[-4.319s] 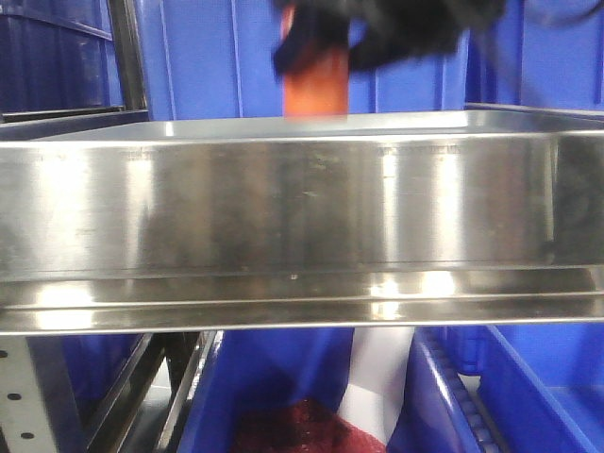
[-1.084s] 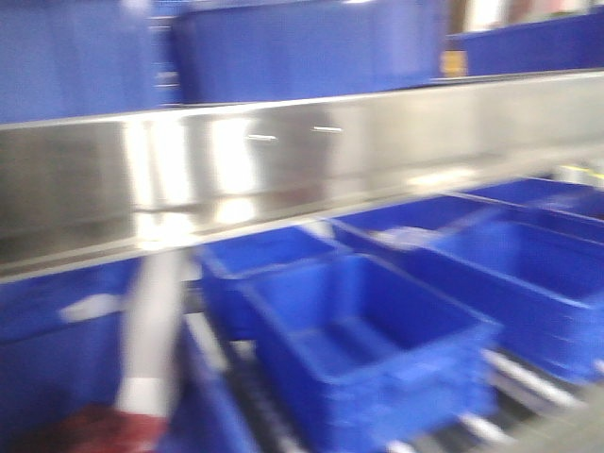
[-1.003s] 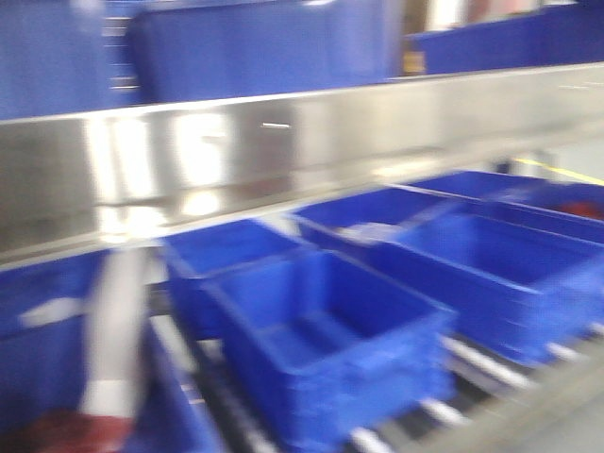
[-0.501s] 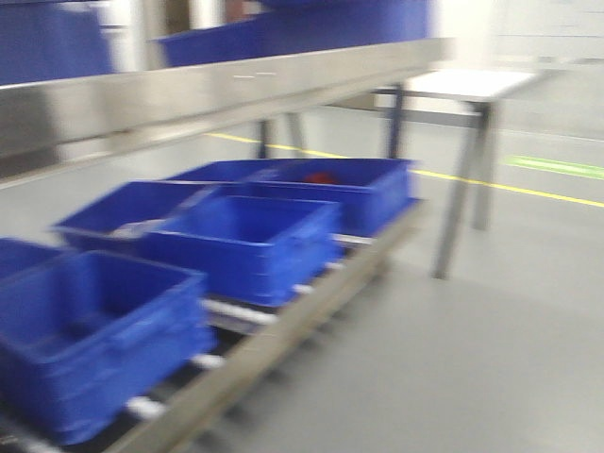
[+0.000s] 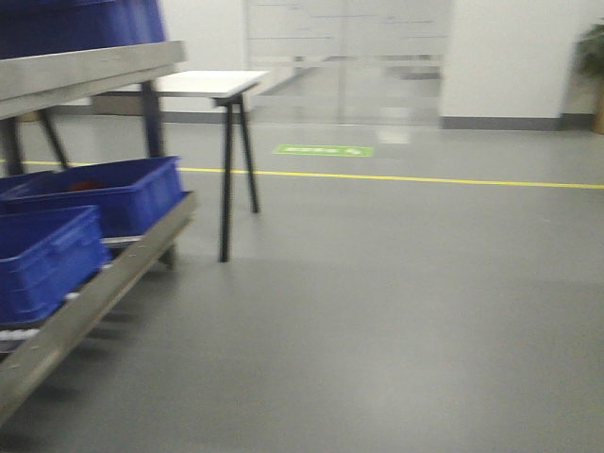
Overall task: Grab orange capacitor from left shelf to right conveyor
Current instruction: 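Drive the base to the red conveyor holding the cylinder in the right gripper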
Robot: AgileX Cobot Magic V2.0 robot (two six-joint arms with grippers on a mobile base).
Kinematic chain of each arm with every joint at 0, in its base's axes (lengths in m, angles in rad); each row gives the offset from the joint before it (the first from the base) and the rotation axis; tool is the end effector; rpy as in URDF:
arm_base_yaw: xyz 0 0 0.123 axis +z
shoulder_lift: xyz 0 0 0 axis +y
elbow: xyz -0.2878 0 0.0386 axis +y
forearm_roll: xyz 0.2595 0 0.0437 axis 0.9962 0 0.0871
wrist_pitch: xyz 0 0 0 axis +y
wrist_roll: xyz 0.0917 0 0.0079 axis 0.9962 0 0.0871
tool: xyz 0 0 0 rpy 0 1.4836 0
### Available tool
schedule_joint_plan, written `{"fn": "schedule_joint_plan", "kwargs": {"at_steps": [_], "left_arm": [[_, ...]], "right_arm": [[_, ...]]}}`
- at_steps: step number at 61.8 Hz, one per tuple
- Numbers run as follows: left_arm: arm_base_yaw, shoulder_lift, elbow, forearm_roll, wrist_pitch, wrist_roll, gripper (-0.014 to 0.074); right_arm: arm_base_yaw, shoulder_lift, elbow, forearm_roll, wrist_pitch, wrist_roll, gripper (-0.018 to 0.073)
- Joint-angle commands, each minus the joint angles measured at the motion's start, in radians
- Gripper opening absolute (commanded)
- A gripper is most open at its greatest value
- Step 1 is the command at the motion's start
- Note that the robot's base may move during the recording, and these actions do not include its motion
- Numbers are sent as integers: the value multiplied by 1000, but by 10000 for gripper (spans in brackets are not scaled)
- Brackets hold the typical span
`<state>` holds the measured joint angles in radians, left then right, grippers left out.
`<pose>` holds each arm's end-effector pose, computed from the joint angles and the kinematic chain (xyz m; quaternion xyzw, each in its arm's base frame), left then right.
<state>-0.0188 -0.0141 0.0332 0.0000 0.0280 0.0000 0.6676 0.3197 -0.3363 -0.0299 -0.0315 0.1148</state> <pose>0.0639 -0.0012 0.1998 0.0065 0.6928 -0.0068 0.7211 0.0697 0.0551 0.3104 -0.1893 0.6299 0.2771 0.7005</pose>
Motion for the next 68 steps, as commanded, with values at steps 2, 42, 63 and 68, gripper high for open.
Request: {"fn": "schedule_joint_plan", "kwargs": {"at_steps": [2, 42, 63, 68], "left_arm": [[2, 6, -8, -6, -81, 0, -105], [2, 6, -8, -6, -81, 0, -105], [2, 6, -8, -6, -81, 0, -105], [2, 6, -8, -6, -81, 0, -105]], "right_arm": [[1, 7, -28, -8, -104, -4, 49], [1, 7, -28, -8, -104, -4, 49], [1, 7, -28, -8, -104, -4, 49], [1, 7, -28, -8, -104, -4, 49]]}}
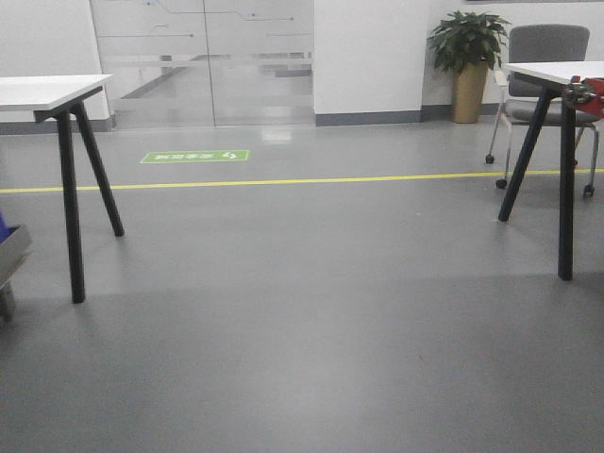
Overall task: Grab orange capacitor from left shelf to right conveyor
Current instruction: 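Drive the base to the red conveyor holding the cylinder in the right gripper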
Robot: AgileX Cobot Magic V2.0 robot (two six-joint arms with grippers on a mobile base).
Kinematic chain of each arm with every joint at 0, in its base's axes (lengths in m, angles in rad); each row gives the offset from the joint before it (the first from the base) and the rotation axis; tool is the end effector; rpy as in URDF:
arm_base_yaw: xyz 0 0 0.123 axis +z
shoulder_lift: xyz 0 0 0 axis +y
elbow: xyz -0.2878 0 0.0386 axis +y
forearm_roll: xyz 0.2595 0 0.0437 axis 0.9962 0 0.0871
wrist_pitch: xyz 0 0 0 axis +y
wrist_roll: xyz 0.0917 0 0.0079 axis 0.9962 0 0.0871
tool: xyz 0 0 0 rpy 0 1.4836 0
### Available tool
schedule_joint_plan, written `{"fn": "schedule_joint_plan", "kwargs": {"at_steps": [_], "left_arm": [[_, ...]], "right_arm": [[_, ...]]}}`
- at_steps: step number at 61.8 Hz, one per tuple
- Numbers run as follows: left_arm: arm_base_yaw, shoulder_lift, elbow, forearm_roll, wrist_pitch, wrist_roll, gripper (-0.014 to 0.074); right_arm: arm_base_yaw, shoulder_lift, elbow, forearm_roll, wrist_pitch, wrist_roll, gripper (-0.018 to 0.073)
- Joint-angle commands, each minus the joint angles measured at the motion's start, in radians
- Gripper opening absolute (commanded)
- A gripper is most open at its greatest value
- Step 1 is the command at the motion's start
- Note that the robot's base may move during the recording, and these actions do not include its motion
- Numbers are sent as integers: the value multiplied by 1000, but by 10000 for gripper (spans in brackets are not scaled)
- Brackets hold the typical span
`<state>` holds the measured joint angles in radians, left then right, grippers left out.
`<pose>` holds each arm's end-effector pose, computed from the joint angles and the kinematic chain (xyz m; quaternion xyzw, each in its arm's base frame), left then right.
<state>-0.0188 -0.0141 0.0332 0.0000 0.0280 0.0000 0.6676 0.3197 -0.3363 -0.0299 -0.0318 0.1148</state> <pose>0.0639 -0.0012 0.1998 0.0065 0.6928 -0.0068 0.7211 0.0697 0.0551 0.3104 -0.1892 0.6298 0.2771 0.7006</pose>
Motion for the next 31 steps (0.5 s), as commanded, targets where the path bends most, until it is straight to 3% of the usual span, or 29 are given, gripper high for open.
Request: {"fn": "schedule_joint_plan", "kwargs": {"at_steps": [1, 31], "left_arm": [[2, 6, -8, -6, -81, 0, -105], [2, 6, -8, -6, -81, 0, -105]], "right_arm": [[1, 7, -28, -8, -103, -4, 49], [1, 7, -28, -8, -102, -4, 49]]}}
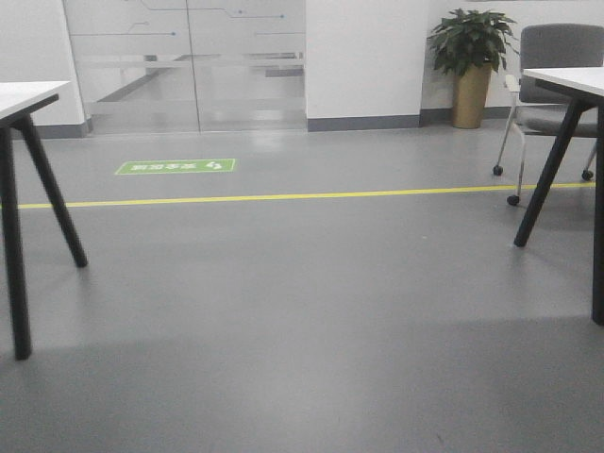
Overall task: Grab orange capacitor from left shelf to right conveyor
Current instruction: 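Drive the base to the red conveyor holding the cylinder in the right gripper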
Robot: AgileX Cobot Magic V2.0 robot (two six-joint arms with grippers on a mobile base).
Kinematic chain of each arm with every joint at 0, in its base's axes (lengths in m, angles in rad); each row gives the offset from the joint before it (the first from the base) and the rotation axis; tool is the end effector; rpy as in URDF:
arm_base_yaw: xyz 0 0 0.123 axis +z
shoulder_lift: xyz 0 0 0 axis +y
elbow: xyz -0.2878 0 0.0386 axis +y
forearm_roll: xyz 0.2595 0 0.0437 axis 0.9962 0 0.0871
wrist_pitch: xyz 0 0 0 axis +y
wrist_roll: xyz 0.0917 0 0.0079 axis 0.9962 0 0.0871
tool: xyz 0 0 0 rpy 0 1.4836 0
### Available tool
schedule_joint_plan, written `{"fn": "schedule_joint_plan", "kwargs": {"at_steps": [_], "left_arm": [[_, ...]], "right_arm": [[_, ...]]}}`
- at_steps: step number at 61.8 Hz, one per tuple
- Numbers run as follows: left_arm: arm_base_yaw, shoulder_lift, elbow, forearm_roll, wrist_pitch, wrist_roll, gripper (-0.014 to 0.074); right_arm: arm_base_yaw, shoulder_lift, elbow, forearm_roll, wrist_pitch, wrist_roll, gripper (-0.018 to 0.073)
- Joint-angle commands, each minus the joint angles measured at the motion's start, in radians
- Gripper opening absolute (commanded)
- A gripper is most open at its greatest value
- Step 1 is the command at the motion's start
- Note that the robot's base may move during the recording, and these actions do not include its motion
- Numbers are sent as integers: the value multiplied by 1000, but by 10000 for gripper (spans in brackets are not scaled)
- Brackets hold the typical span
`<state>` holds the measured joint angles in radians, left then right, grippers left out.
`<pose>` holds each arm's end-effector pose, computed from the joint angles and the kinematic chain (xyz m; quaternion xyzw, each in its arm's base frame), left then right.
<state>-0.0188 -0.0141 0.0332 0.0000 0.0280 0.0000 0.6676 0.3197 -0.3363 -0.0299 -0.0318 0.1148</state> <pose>0.0639 -0.0012 0.1998 0.0065 0.6928 -0.0068 0.7211 0.0697 0.0551 0.3104 -0.1892 0.6298 0.2771 0.7006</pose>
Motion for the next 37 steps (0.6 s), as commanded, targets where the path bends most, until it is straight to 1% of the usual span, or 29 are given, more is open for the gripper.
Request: {"fn": "schedule_joint_plan", "kwargs": {"at_steps": [1, 37], "left_arm": [[2, 6, -8, -6, -81, 0, -105], [2, 6, -8, -6, -81, 0, -105]], "right_arm": [[1, 7, -28, -8, -102, -4, 49], [1, 7, -27, -8, -102, -4, 49]]}}
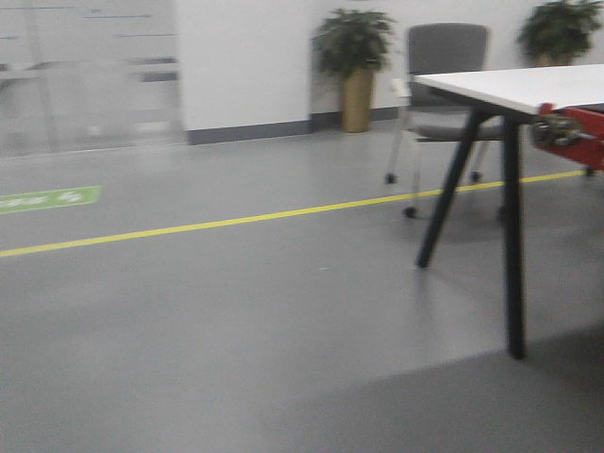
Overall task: Grab orange capacitor from left shelf to right conveyor
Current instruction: 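Drive the base to the red conveyor holding the cylinder in the right gripper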
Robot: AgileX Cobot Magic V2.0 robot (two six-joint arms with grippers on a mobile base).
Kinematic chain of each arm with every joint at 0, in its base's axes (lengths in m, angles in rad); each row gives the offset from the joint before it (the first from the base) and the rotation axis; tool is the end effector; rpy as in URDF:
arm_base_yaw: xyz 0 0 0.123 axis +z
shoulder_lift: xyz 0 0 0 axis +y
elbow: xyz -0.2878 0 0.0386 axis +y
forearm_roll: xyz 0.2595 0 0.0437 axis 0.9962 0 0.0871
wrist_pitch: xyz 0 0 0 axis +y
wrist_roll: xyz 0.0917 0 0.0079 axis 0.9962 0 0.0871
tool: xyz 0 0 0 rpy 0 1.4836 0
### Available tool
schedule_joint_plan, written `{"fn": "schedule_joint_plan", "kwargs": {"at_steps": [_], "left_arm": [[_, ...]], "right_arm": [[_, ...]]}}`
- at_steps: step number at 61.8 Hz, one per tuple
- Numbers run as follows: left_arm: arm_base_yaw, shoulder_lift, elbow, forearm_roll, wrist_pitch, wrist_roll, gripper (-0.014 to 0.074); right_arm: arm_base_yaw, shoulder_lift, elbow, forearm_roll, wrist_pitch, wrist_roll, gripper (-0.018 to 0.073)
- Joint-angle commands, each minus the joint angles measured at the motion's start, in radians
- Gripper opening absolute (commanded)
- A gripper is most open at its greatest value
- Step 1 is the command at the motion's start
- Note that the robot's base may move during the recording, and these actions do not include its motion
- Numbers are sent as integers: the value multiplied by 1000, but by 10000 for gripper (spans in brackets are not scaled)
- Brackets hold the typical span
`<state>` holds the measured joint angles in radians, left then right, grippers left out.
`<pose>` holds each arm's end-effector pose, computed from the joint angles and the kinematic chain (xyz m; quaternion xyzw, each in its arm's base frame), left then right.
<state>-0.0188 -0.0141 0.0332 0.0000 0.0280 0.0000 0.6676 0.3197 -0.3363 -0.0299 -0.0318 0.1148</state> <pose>0.0639 -0.0012 0.1998 0.0065 0.6928 -0.0068 0.7211 0.0697 0.0551 0.3104 -0.1892 0.6298 0.2771 0.7006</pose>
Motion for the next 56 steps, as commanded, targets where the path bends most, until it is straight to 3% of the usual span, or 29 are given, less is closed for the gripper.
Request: {"fn": "schedule_joint_plan", "kwargs": {"at_steps": [1, 56], "left_arm": [[2, 6, -8, -6, -81, 0, -105], [2, 6, -8, -6, -81, 0, -105]], "right_arm": [[1, 7, -27, -8, -102, -4, 49], [1, 7, -28, -8, -102, -4, 49]]}}
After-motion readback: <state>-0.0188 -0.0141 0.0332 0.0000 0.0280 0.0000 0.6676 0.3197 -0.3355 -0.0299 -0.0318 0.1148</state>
